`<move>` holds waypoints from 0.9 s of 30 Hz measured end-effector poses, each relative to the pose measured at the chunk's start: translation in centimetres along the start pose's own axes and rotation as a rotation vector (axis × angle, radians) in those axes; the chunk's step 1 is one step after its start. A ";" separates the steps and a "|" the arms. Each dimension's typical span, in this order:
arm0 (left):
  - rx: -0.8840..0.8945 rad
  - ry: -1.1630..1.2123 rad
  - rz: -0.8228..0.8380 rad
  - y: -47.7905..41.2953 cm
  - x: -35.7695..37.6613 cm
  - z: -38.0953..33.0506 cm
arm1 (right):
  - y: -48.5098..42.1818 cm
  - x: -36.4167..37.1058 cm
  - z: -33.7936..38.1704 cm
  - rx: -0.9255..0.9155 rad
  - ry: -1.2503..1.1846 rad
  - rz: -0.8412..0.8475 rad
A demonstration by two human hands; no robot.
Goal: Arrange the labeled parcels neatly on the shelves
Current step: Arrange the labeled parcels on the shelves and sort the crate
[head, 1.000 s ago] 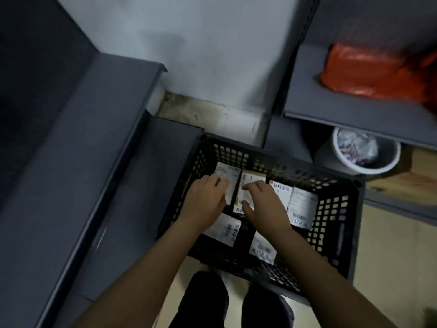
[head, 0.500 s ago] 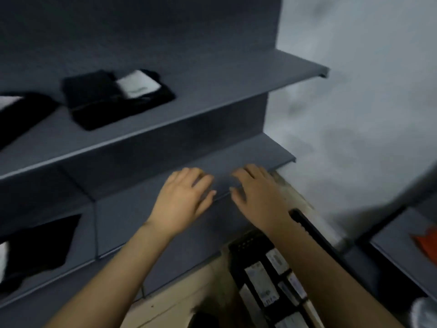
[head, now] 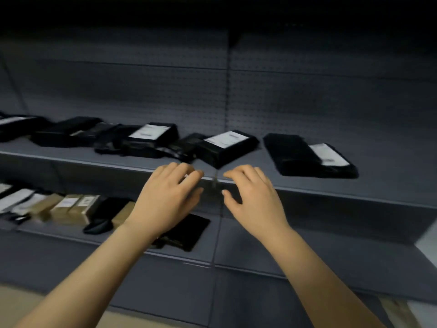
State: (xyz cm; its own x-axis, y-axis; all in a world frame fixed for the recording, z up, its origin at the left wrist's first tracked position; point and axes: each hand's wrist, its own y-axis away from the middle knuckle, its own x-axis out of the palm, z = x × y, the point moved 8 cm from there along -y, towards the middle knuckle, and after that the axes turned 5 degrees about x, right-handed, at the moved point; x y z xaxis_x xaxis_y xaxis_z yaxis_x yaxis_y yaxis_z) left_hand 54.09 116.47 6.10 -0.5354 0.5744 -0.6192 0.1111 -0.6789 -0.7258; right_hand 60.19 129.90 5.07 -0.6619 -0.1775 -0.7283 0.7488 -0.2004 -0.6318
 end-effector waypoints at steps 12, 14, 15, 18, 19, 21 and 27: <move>-0.111 -0.218 0.074 11.5 -6.9 25.6 | -12.6 15.4 22.2 -0.143 -0.166 0.022; -0.126 -0.233 0.084 12.9 -7.4 29.0 | -14.4 17.6 25.0 -0.157 -0.188 0.028; -0.140 -0.239 0.087 13.6 -7.5 30.6 | -15.2 18.6 26.4 -0.162 -0.204 0.031; -0.198 -0.266 0.100 15.3 -7.8 35.0 | -17.8 21.5 29.8 -0.185 -0.249 0.049; -0.216 -0.278 0.107 15.8 -7.8 36.4 | -18.6 22.5 30.9 -0.199 -0.262 0.055; -0.245 -0.304 0.126 16.7 -7.6 38.8 | -20.3 24.4 32.6 -0.224 -0.285 0.066; -0.330 -0.370 0.157 18.9 -6.5 45.3 | -25.3 30.0 36.3 -0.269 -0.377 0.119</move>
State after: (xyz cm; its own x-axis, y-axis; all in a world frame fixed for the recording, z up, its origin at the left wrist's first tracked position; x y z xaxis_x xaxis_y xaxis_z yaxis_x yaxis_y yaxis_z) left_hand 21.71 79.16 10.01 -0.7443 0.2366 -0.6245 0.4402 -0.5294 -0.7252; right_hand 20.14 94.70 8.81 -0.4994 -0.5314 -0.6842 0.7697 0.0904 -0.6320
